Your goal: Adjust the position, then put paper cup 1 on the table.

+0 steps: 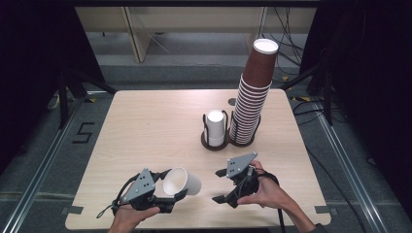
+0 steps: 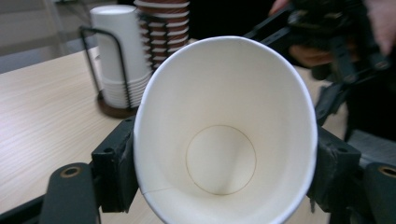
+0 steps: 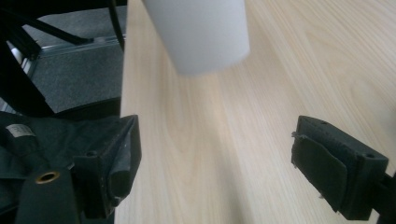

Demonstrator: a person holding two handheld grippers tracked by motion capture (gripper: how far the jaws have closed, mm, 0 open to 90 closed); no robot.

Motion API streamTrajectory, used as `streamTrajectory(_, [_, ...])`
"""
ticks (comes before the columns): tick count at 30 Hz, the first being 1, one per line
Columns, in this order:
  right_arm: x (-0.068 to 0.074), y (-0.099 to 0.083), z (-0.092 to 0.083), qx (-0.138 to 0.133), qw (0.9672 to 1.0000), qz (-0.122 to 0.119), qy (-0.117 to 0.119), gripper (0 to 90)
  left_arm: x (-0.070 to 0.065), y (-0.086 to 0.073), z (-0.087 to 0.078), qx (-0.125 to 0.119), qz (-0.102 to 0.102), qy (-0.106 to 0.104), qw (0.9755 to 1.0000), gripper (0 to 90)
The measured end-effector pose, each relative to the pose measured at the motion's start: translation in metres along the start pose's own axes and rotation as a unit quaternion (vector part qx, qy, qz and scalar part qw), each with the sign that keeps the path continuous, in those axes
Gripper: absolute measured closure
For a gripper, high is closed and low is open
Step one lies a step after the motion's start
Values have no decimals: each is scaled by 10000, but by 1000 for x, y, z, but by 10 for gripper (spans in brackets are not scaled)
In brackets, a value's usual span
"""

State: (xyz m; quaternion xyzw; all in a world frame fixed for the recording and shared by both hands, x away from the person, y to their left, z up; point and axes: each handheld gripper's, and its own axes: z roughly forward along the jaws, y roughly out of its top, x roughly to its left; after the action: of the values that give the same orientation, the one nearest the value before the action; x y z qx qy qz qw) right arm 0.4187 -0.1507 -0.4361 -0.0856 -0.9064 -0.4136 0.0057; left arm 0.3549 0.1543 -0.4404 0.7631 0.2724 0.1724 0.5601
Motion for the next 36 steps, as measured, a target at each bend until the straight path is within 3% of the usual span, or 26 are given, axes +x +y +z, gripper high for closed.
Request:
streamTrajectory(4, [-4, -12, -6, 24, 9998, 163, -147, 179, 9, -1, 0, 310, 16, 496, 9983, 247])
streamTrajectory(9, [-3, -23, -11, 106, 9992, 234, -308, 182, 19, -4, -1, 519, -68, 893, 9946, 245])
streamTrajectory(15, [-3, -34, -17, 101, 9980, 424, -466, 187, 34, -5, 0, 670, -161, 1203, 9903, 242])
streamTrajectory(22, [-6, -42, -22, 146, 9970, 513, -568, 192, 68, 10, 8, 966, -227, 1498, 9837, 241])
streamTrajectory(27, [-8, -47, -25, 168, 9960, 618, -630, 198, 97, 23, 18, 1149, -259, 1803, 9765, 242])
streamTrajectory(30, [-9, -49, -26, 217, 9955, 641, -666, 201, 114, 29, 24, 1482, -203, 1987, 9686, 242])
streamTrajectory(36, [-10, -52, -26, 257, 9953, 656, -666, 206, 142, 33, 40, 1859, -262, 2240, 9563, 241])
